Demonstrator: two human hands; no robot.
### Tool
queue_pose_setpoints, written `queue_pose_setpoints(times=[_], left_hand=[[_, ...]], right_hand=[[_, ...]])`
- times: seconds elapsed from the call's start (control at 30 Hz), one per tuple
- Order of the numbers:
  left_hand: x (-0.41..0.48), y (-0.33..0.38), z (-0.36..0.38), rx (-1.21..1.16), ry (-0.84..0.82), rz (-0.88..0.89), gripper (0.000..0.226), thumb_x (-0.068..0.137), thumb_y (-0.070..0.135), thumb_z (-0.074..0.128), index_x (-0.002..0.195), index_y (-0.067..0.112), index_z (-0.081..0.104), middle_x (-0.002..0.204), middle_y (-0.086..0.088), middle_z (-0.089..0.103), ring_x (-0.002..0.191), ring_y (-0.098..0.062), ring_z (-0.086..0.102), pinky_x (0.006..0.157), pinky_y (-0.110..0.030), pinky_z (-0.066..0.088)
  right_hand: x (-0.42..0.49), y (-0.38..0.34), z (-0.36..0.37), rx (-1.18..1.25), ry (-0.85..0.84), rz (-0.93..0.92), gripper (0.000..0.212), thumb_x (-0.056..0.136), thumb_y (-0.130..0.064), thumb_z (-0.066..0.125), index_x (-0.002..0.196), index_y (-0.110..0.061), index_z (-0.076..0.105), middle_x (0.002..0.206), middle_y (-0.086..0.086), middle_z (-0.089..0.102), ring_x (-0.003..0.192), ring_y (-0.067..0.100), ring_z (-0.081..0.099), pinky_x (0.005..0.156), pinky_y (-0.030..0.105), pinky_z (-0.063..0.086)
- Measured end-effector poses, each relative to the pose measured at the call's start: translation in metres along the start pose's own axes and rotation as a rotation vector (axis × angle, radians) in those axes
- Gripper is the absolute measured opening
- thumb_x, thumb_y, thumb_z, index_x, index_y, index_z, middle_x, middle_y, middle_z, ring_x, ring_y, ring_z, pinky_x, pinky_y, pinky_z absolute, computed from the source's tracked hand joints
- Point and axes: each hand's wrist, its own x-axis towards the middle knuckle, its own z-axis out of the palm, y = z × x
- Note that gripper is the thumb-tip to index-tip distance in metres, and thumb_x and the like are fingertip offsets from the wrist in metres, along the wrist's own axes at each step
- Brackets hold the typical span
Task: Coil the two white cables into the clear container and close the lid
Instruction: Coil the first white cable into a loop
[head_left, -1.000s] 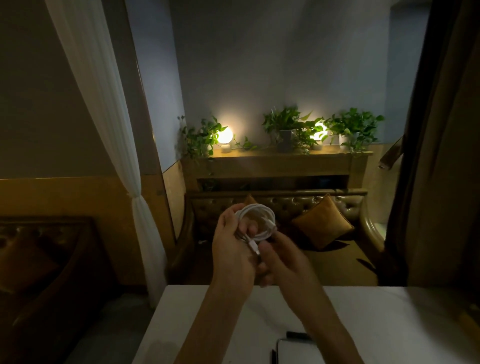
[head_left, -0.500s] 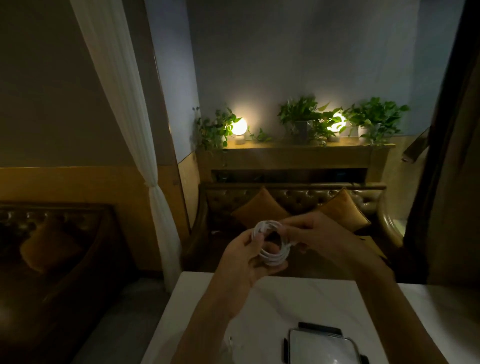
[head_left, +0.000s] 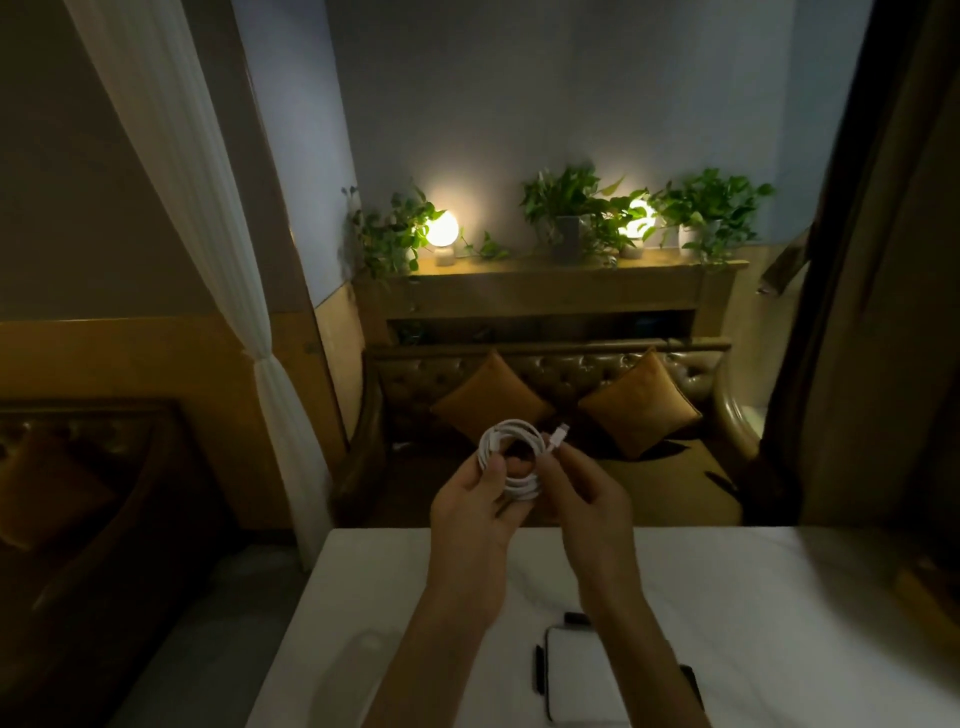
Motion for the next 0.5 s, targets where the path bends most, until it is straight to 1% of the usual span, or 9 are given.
queue_pose_setpoints(times=[0.07, 0.1, 0.17, 0.27, 0.33, 0.4, 0.43, 0.47, 0.5], left_hand=[[0.001, -0.008, 0.001, 0.100, -0.001, 0.001, 0.025, 0.096, 0.021, 0.047, 0.111, 0.019, 0.066, 0.105, -0.005, 0.074, 0.098, -0.018, 0.071, 0.083, -0.031, 0.058], [0.001, -0.015, -0.001, 0.151, -0.002, 0.002, 0.025, 0.096, 0.021, 0.047, 0.112, 0.018, 0.066, 0.106, -0.004, 0.074, 0.099, -0.017, 0.070, 0.083, -0.030, 0.058], [0.002, -0.033, -0.007, 0.248, -0.033, -0.028, 0.026, 0.095, 0.023, 0.050, 0.115, 0.017, 0.066, 0.108, -0.005, 0.073, 0.100, -0.017, 0.070, 0.082, -0.028, 0.058], [0.005, -0.076, -0.016, 0.382, -0.077, -0.223, 0.026, 0.094, 0.025, 0.055, 0.114, 0.014, 0.066, 0.111, -0.008, 0.071, 0.100, -0.019, 0.069, 0.087, -0.032, 0.057], [0.008, -0.114, -0.027, 0.445, -0.077, -0.408, 0.029, 0.091, 0.023, 0.058, 0.115, 0.008, 0.065, 0.114, -0.013, 0.069, 0.105, -0.024, 0.067, 0.089, -0.032, 0.054], [0.007, -0.160, -0.039, 0.463, -0.087, -0.622, 0.036, 0.090, 0.027, 0.059, 0.116, 0.002, 0.063, 0.116, -0.019, 0.066, 0.105, -0.030, 0.063, 0.088, -0.033, 0.050], [0.005, -0.182, -0.046, 0.491, -0.061, -0.705, 0.041, 0.091, 0.030, 0.057, 0.119, 0.001, 0.060, 0.117, -0.020, 0.064, 0.101, -0.029, 0.061, 0.087, -0.035, 0.049], [0.001, -0.203, -0.054, 0.560, -0.017, -0.758, 0.043, 0.093, 0.032, 0.054, 0.124, 0.002, 0.055, 0.124, -0.020, 0.059, 0.102, -0.027, 0.058, 0.087, -0.037, 0.048], [-0.004, -0.228, -0.067, 0.662, 0.047, -0.777, 0.049, 0.094, 0.032, 0.052, 0.133, 0.004, 0.046, 0.134, -0.019, 0.053, 0.108, -0.028, 0.056, 0.088, -0.038, 0.047]], right_hand=[[0.000, 0.008, -0.007, -0.023, -0.023, 0.032, 0.020, 0.094, -0.025, 0.053, 0.107, -0.027, 0.068, 0.092, -0.005, 0.074, 0.083, 0.005, 0.069, 0.066, 0.017, 0.056], [-0.002, 0.014, -0.013, -0.036, -0.073, 0.075, 0.018, 0.094, -0.026, 0.053, 0.104, -0.030, 0.068, 0.091, -0.005, 0.074, 0.082, 0.006, 0.070, 0.064, 0.017, 0.056], [-0.006, 0.027, -0.033, -0.058, -0.174, 0.189, 0.016, 0.093, -0.028, 0.056, 0.101, -0.028, 0.069, 0.093, -0.003, 0.075, 0.085, 0.009, 0.070, 0.066, 0.018, 0.057], [-0.021, 0.066, -0.070, 0.003, -0.210, 0.398, 0.021, 0.090, -0.026, 0.060, 0.108, -0.019, 0.068, 0.099, 0.002, 0.075, 0.092, 0.014, 0.071, 0.076, 0.022, 0.057], [-0.037, 0.101, -0.089, 0.090, -0.173, 0.555, 0.019, 0.090, -0.019, 0.062, 0.106, -0.011, 0.068, 0.096, 0.005, 0.076, 0.090, 0.017, 0.072, 0.079, 0.026, 0.056], [-0.061, 0.143, -0.105, 0.114, -0.085, 0.701, 0.007, 0.088, -0.011, 0.063, 0.090, -0.006, 0.069, 0.083, 0.008, 0.073, 0.076, 0.016, 0.070, 0.074, 0.026, 0.055], [-0.075, 0.167, -0.112, 0.100, -0.033, 0.775, 0.007, 0.087, -0.009, 0.064, 0.082, -0.005, 0.066, 0.077, 0.010, 0.069, 0.070, 0.016, 0.066, 0.071, 0.026, 0.054], [-0.090, 0.192, -0.118, 0.061, 0.016, 0.854, 0.009, 0.086, -0.008, 0.063, 0.077, -0.005, 0.064, 0.074, 0.014, 0.063, 0.068, 0.018, 0.062, 0.070, 0.027, 0.053], [-0.105, 0.216, -0.122, 0.013, 0.060, 0.939, 0.010, 0.086, -0.008, 0.062, 0.076, -0.004, 0.062, 0.074, 0.017, 0.058, 0.069, 0.021, 0.058, 0.070, 0.028, 0.051]])
